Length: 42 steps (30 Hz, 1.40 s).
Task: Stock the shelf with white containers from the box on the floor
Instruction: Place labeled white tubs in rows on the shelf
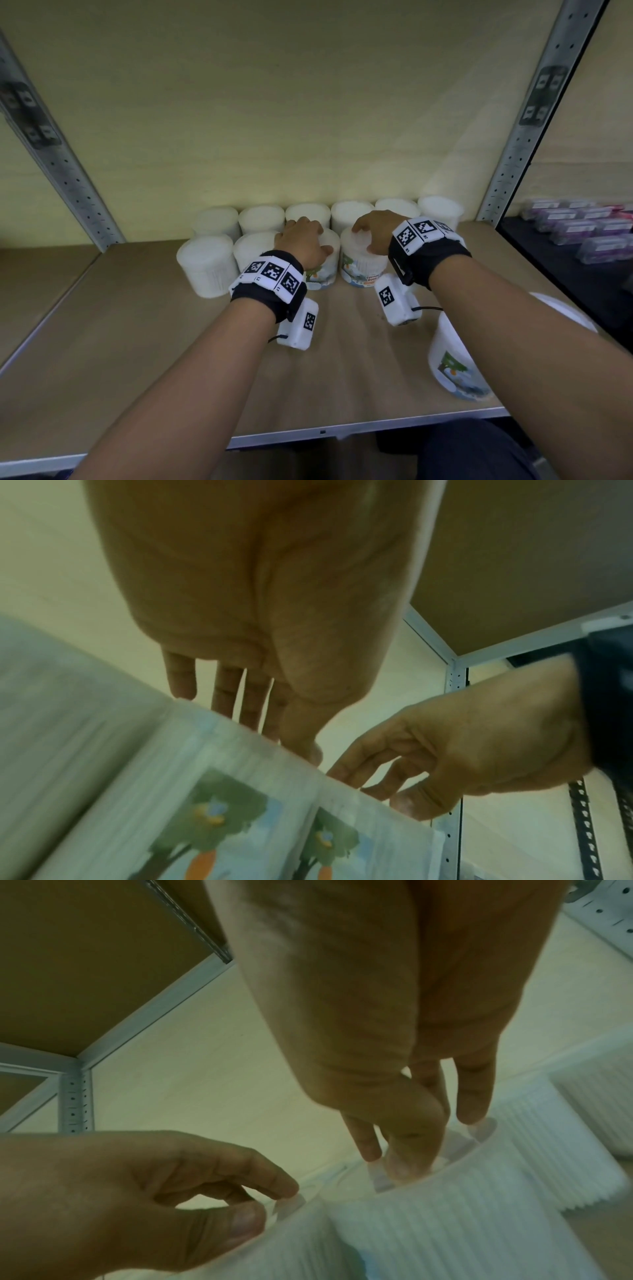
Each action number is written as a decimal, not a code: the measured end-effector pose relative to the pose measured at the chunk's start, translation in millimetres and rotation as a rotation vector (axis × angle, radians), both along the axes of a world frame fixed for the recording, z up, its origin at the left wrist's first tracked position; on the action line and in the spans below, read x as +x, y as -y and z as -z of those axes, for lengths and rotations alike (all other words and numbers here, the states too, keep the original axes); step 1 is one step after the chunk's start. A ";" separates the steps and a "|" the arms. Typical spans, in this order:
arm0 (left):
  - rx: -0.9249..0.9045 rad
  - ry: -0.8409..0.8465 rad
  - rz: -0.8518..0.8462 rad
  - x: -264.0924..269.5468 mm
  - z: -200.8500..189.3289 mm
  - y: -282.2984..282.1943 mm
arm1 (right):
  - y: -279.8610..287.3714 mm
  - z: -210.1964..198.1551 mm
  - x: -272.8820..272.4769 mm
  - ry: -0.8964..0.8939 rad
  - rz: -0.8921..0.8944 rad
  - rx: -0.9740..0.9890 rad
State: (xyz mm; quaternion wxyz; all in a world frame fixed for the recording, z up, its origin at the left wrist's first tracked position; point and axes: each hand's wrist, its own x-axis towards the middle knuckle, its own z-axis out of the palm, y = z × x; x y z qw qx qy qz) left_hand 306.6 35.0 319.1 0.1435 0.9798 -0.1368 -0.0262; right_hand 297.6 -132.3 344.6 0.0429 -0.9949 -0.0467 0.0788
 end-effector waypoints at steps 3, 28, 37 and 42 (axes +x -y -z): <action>-0.010 -0.078 0.065 3.3 -1.3 -4.6 | -0.3 -0.4 -0.6 -0.005 0.001 -0.004; -0.147 0.024 0.064 4.1 7.9 -14.8 | -1.4 2.0 1.2 -0.012 0.023 -0.026; -0.185 0.020 0.063 2.1 7.4 -14.8 | -4.6 -1.2 -1.9 -0.031 0.019 -0.082; -0.153 0.027 0.077 -7.0 1.6 -15.6 | -8.3 -8.6 -12.7 -0.054 0.014 -0.092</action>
